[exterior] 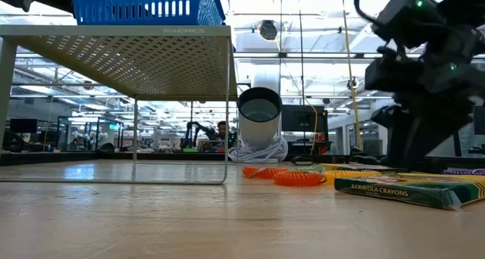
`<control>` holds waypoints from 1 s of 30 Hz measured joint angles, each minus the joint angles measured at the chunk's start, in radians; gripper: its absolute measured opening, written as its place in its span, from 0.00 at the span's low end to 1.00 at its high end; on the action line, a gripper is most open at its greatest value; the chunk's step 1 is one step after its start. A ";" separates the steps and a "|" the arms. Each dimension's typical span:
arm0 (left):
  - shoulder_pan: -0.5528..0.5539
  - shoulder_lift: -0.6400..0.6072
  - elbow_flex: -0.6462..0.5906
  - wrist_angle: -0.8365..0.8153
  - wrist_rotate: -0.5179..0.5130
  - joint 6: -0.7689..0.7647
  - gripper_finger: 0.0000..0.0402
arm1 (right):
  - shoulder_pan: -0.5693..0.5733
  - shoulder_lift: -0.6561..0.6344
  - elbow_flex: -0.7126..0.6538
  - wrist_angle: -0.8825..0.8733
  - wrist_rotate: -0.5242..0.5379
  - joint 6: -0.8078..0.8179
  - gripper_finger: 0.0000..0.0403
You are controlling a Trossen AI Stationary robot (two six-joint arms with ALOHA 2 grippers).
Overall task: Pick & Place Office Desk Supplies
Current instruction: Put the crayon box into the top blue bin on the shelf
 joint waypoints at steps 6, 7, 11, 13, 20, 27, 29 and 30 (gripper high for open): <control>0.000 0.000 0.000 0.021 0.001 -0.044 0.32 | -0.002 0.104 0.005 0.024 0.030 -0.022 0.33; 0.000 0.000 0.000 0.022 0.001 -0.054 0.32 | -0.002 0.114 0.005 0.023 0.033 -0.030 0.33; 0.000 0.000 0.000 0.023 0.001 -0.078 0.32 | -0.001 0.119 0.004 0.026 0.114 -0.056 0.31; 0.000 0.000 0.000 0.023 0.001 -0.085 0.32 | -0.001 0.103 0.003 0.023 0.180 -0.064 0.31; 0.000 0.000 0.000 0.023 0.002 -0.086 0.32 | -0.006 0.038 -0.004 -0.078 0.439 -0.064 0.35; 0.000 0.000 0.000 0.023 0.003 -0.086 0.32 | -0.024 0.008 -0.003 -0.030 0.621 0.021 0.36; 0.000 0.000 0.000 0.023 0.003 -0.086 0.32 | -0.040 0.008 -0.003 0.055 0.593 0.036 0.36; 0.000 0.000 0.000 0.023 0.003 -0.086 0.32 | -0.053 0.008 -0.002 0.095 0.563 0.041 0.36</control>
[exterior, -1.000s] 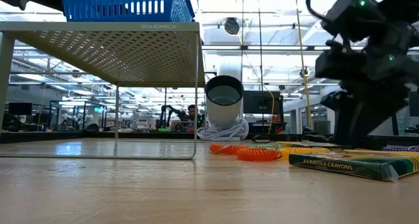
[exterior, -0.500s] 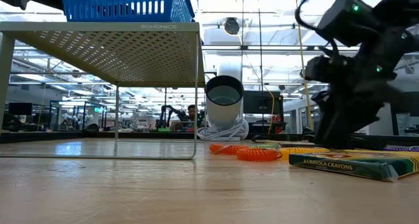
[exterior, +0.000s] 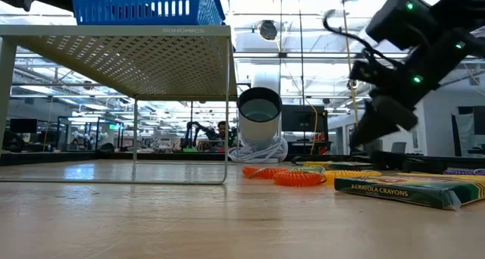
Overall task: Pick & Place Office Desk Supplies
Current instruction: Put the crayon box into the top blue bin on the shelf
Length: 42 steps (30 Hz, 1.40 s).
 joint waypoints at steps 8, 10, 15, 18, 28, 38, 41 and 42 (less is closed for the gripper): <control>0.000 0.000 0.000 0.000 0.000 0.000 0.32 | -0.127 0.020 0.001 0.105 -0.254 -0.001 0.54; 0.000 0.000 0.000 0.000 0.000 0.000 0.32 | -0.150 0.020 0.001 0.107 -0.255 -0.020 0.64; 0.000 0.000 0.000 0.000 0.000 0.000 0.32 | -0.168 0.044 0.002 0.171 -0.257 -0.043 0.87; 0.000 0.000 0.000 0.000 -0.001 0.000 0.32 | -0.158 0.088 0.002 0.207 -0.257 -0.039 0.95; 0.000 0.000 0.000 -0.003 -0.001 0.000 0.32 | -0.151 0.263 0.007 0.176 -0.166 -0.007 0.98; 0.000 0.000 0.000 -0.002 -0.002 0.000 0.32 | -0.162 0.267 0.008 -0.108 -0.197 0.135 0.98; 0.000 0.000 0.000 -0.002 -0.002 0.000 0.32 | -0.160 0.267 0.008 -0.120 -0.202 0.154 0.95; 0.000 0.000 0.000 -0.001 -0.002 0.000 0.32 | -0.159 0.267 0.008 -0.117 -0.202 0.158 0.93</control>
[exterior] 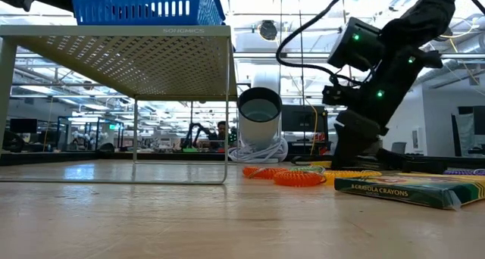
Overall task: Pick & Place Office Desk Supplies
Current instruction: Put the crayon box into the top blue bin on the shelf
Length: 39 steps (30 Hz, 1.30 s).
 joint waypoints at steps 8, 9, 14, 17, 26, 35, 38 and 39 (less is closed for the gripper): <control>0.000 0.000 0.000 0.000 -0.001 0.000 0.32 | 0.001 0.000 -0.001 0.006 -0.011 -0.007 0.62; 0.000 0.000 0.000 0.000 -0.001 0.000 0.32 | 0.001 0.000 -0.002 0.006 -0.013 -0.012 0.57; 0.000 0.000 0.000 0.000 -0.001 0.000 0.32 | 0.001 0.000 -0.002 0.013 -0.019 -0.017 0.39; 0.000 0.000 0.000 0.000 0.000 0.000 0.32 | 0.001 0.000 -0.002 0.017 -0.020 -0.018 0.29; 0.000 0.000 0.000 0.000 0.000 0.000 0.32 | 0.000 -0.035 -0.008 0.116 -0.056 -0.067 0.02; 0.000 0.000 0.000 0.000 0.000 0.000 0.32 | 0.000 -0.225 -0.012 0.121 -0.056 -0.115 0.00; 0.000 0.000 0.000 0.000 0.000 0.000 0.32 | 0.000 -0.291 -0.011 0.136 -0.057 -0.115 0.00; 0.000 0.000 0.000 0.000 0.000 0.000 0.32 | 0.000 -0.310 -0.011 0.139 -0.064 -0.116 0.00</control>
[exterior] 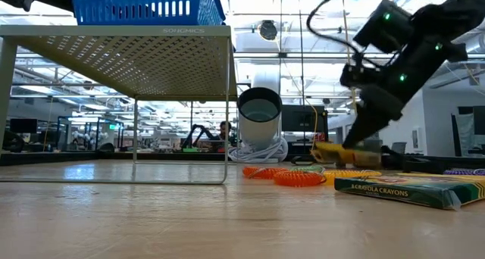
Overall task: Pick & Place Office Desk Supplies
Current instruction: Put the crayon box into the top blue bin on the shelf
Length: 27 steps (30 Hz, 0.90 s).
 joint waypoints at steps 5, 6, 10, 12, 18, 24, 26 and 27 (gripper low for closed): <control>0.000 0.000 0.000 0.000 0.000 0.000 0.32 | 0.003 -0.078 0.001 0.046 -0.004 -0.027 0.00; 0.000 0.000 0.000 0.000 0.000 0.000 0.32 | 0.003 -0.092 0.001 0.053 -0.002 -0.034 0.00; 0.000 0.000 0.000 0.000 0.000 0.000 0.32 | 0.003 -0.140 0.002 0.111 0.015 -0.083 0.00; 0.000 0.000 0.000 0.000 0.000 0.000 0.32 | 0.003 -0.159 0.003 0.158 0.040 -0.116 0.00; 0.000 0.000 0.000 0.000 0.000 0.000 0.32 | 0.002 -0.203 0.004 0.387 0.091 -0.283 0.00; 0.000 0.000 0.000 0.000 0.000 0.001 0.32 | -0.011 -0.194 0.105 0.445 0.088 -0.417 0.00; 0.000 0.000 0.000 0.000 0.000 0.001 0.32 | -0.017 -0.173 0.168 0.418 0.084 -0.454 0.00; 0.000 0.000 0.000 0.000 0.000 0.001 0.32 | -0.022 -0.160 0.199 0.404 0.068 -0.471 0.00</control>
